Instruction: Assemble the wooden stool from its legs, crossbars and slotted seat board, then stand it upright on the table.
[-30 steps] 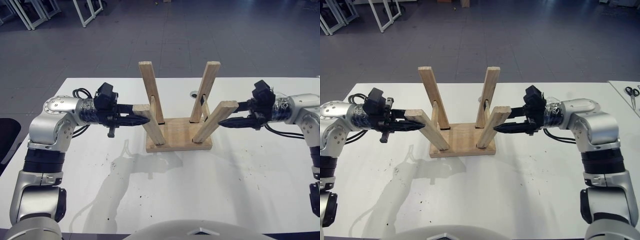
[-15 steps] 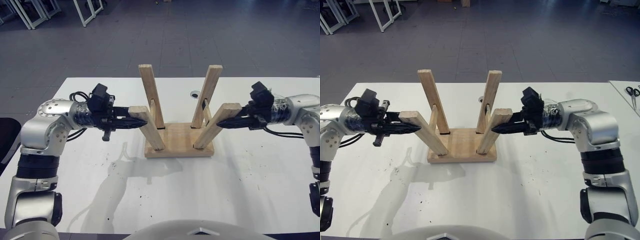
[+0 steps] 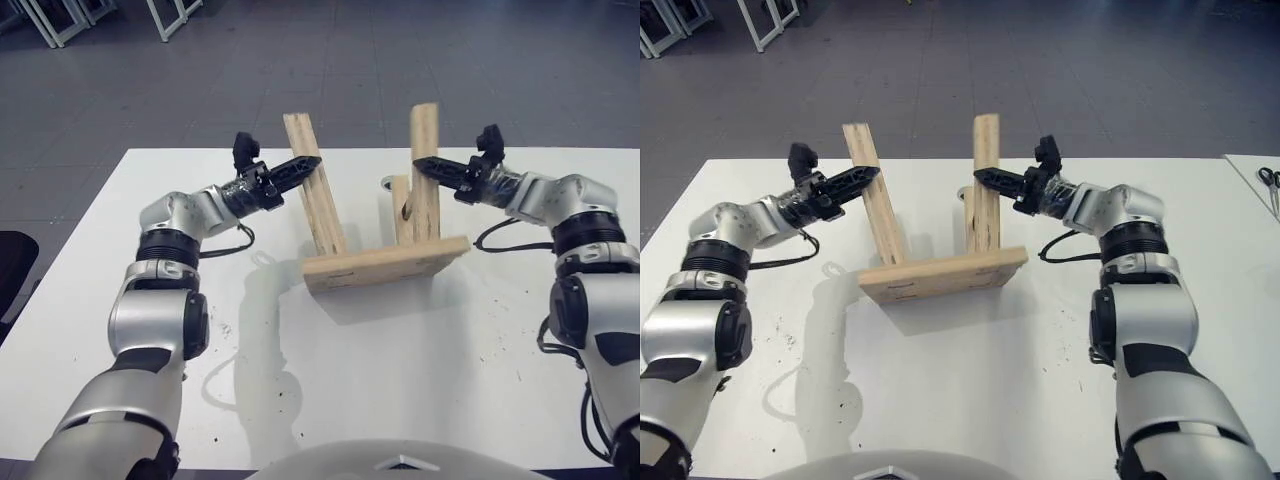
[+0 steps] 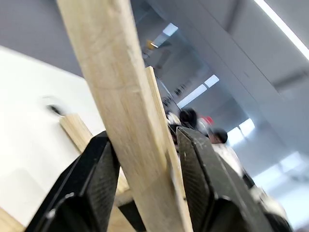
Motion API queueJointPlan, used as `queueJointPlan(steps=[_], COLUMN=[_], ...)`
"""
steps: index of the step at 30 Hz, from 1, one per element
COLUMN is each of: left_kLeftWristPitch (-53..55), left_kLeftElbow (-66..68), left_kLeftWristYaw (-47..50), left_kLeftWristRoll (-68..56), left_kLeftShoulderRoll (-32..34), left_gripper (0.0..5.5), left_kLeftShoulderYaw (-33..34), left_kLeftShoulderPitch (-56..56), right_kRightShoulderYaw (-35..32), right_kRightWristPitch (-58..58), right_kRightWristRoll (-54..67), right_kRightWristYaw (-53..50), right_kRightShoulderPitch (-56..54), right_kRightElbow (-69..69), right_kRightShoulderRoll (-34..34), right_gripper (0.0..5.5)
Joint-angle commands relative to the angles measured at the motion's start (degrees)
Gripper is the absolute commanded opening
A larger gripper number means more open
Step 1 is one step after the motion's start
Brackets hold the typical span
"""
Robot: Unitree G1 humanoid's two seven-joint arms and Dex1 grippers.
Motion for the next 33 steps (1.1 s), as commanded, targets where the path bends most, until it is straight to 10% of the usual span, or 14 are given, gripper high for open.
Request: queueJointPlan(steps=[1, 5, 12, 18, 26, 33], left_kLeftWristPitch=[-4.1, -1.1, -14.1, -28.6, -40.4, -42.4], left_kLeftElbow=[6.2, 5.7, -27.4, -34.3, -25.1, -18.6], left_kLeftWristYaw=[7.6, 2.5, -24.1, -28.2, -23.9, -28.2], left_kLeftWristRoll=[2.1, 4.6, 17.2, 23.8, 29.2, 33.3], left_kLeftShoulderRoll=[2.4, 4.0, 6.1, 7.0, 0.3, 1.3], left_gripper=[1.93, 1.93, 2.28, 3.24, 4.52, 3.59], left_kLeftShoulderYaw=[6.1, 7.6, -10.4, -14.9, -16.5, -19.3], left_kLeftShoulderPitch=[-2.7, -1.7, 17.0, 21.9, 17.2, 15.5], right_kRightShoulderYaw=[-4.4, -5.4, -6.3, -4.4, 1.7, 6.3], right_kRightWristPitch=[-4.1, -2.6, 5.9, 15.0, 20.4, 6.2], right_kRightWristRoll=[-3.9, -6.9, -8.3, -9.3, -13.0, -19.1], right_kRightWristYaw=[-10.4, -7.8, 3.6, 14.4, 24.5, 25.2], right_kRightShoulderPitch=[-0.7, 0.8, 3.3, 3.9, 7.2, 13.8], right_kRightElbow=[6.2, 6.5, 3.9, -0.2, -7.7, -15.3], right_kRightShoulderRoll=[-2.2, -3.1, -7.8, -9.0, -12.9, -16.4], right_gripper=[2.55, 2.55, 3.35, 4.46, 4.48, 4.48])
